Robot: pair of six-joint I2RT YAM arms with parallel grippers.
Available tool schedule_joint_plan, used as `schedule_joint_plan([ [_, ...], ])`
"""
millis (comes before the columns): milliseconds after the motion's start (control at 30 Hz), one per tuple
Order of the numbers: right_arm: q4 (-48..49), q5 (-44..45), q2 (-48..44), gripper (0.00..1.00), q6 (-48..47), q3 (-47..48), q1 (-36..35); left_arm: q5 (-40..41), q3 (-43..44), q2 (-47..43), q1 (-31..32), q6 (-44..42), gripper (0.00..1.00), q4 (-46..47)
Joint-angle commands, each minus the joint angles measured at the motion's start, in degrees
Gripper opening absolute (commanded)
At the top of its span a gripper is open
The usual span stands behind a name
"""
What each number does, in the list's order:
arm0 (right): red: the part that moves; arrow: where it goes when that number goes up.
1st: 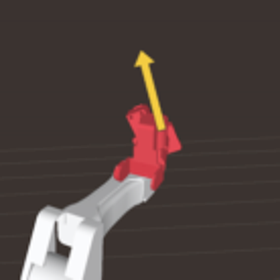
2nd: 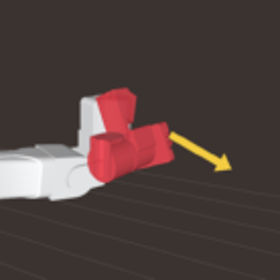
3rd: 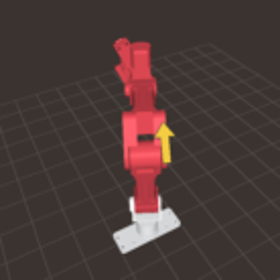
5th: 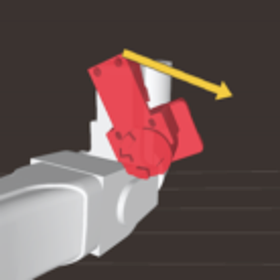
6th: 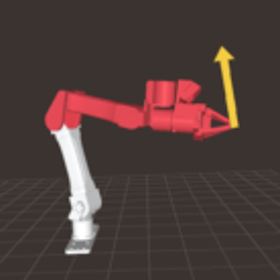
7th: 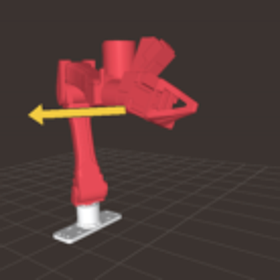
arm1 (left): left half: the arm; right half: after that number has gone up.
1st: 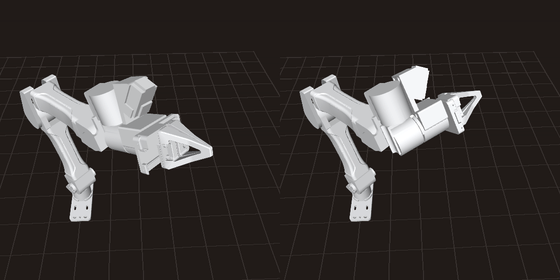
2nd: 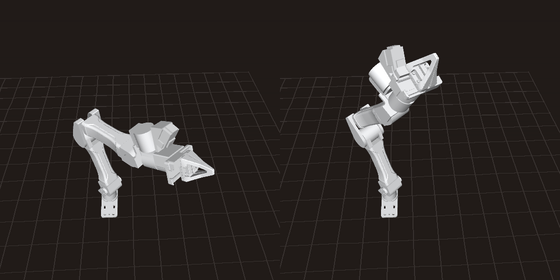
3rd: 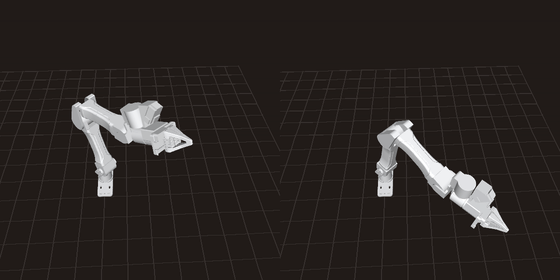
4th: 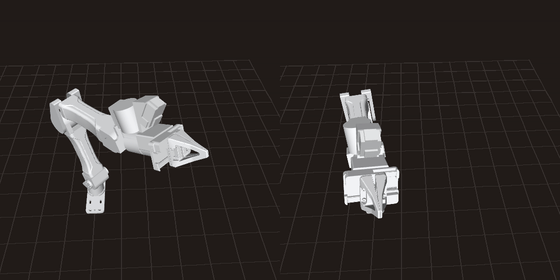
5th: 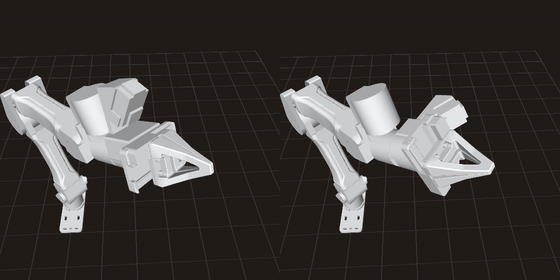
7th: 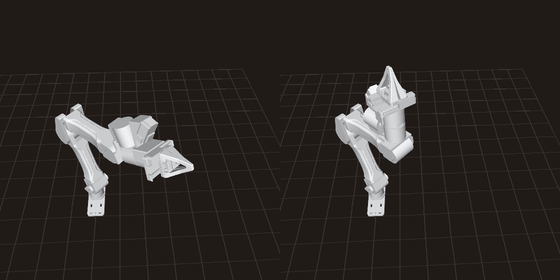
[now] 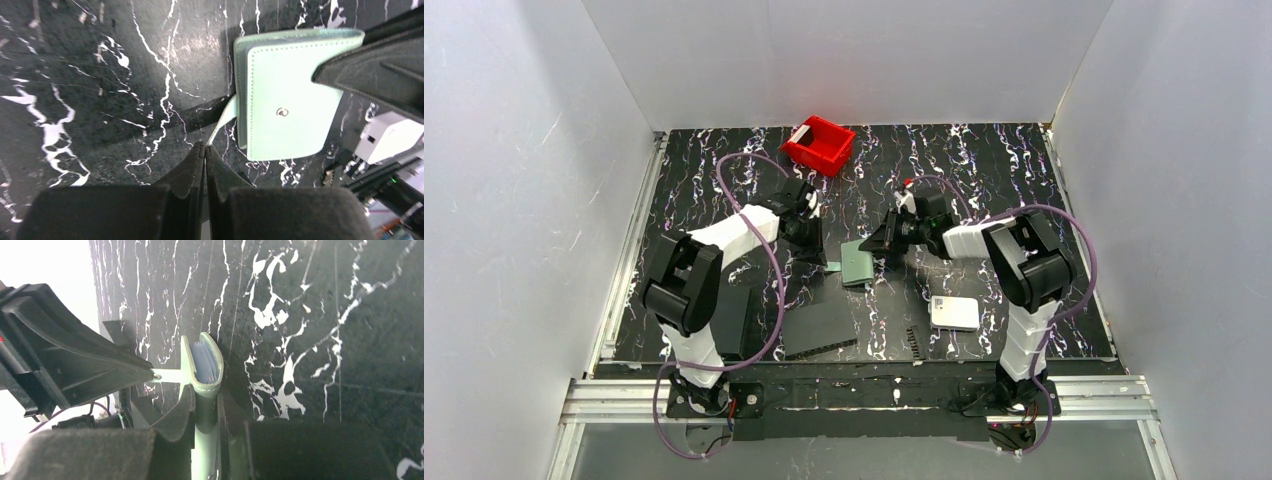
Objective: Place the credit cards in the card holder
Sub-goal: Open the card holder at the center of the board.
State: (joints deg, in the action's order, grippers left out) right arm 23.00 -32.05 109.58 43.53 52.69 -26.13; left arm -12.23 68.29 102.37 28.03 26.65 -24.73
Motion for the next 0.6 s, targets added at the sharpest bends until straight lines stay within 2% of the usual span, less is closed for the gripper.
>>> schedule_joint_plan([
  [0, -12.15, 1.61, 2.05, 0.18, -11.94, 6.69, 0.87, -12.07, -3.78, -2.96, -2.96, 1.51, 0.0, 3.23],
  [100, -31.89, 13.14, 0.4, 0.54, -20.63, 13.29, 0.58, -17.31, -5.94, -2.42, -5.83, 3.47, 0.0, 6.24],
  [200, -43.98, 28.29, -2.03, 0.7, -27.49, 18.1, -1.53, -20.14, -6.8, -1.2, -7.42, 4.45, 0.0, 7.09],
  [267, -47.64, 39.39, -4.26, 0.78, -30.21, 19.51, -4.98, -22.28, -7.75, 0.02, -8.02, 6.08, 0.0, 8.76],
  [400, -46.33, 52.23, -9.05, 0.9, -33.9, 18.81, -15.53, -26.62, -8.73, 2.37, -8.87, 9.49, 0.0, 11.88],
  [467, -44.12, 57.96, -10.71, 0.92, -34.87, 18.32, -21.05, -26.74, -8.82, 2.53, -9.11, 9.71, 0.0, 12.07],
  [567, -39.52, 61.54, -11.03, 0.93, -35.74, 17.63, -27.28, -26.29, -8.96, 2.4, -9.61, 9.79, 0.0, 12.0],
])
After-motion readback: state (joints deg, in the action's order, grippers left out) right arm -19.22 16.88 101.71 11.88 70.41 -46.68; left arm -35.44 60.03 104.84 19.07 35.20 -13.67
